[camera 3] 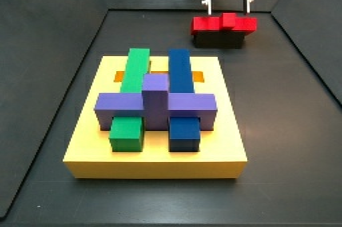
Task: Pick up the red object. Move up. Place the red object on the fixture. Regrasp the red object. Move to above the board. Insert the red object.
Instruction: Regrasp the red object.
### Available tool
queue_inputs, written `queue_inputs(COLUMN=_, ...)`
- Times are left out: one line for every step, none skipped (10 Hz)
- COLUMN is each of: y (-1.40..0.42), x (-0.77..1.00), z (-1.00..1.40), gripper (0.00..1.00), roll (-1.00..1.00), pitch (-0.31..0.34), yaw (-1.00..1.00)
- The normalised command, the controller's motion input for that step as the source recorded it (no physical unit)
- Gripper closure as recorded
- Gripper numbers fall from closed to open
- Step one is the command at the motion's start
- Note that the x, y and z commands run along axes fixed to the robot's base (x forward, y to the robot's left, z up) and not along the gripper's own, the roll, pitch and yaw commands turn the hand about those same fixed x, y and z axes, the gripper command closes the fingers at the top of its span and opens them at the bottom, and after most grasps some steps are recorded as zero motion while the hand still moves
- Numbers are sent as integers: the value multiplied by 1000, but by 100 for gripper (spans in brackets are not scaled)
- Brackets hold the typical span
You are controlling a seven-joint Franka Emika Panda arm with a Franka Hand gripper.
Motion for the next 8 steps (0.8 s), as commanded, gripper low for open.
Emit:
queue_inputs(y=-106, x=0, z=563, gripper=0, roll=497, pitch=-154, yaw=131)
queue_inputs(y=-94, x=-11, z=509, gripper=0, roll=603, pitch=-254, yaw=120)
queue_inputs(y=0, x=0, z=377, gripper=0, roll=626, pitch=-214, yaw=177)
queue_inputs(y=0, x=143, z=177, gripper=0, roll=886, pitch=166, yaw=111)
queue_inputs(y=0, x=0, z=26, gripper=0, roll=1000, pitch=414, yaw=0)
queue_inputs(y=0, x=31, z=91, gripper=0, roll=1000, pitch=429, yaw=0)
queue_inputs(y=0, x=46, z=114, gripper=0, roll=1000, pitch=491, yaw=0)
queue_inputs(y=0, x=89, z=0, gripper=0, roll=1000, pitch=489, yaw=0)
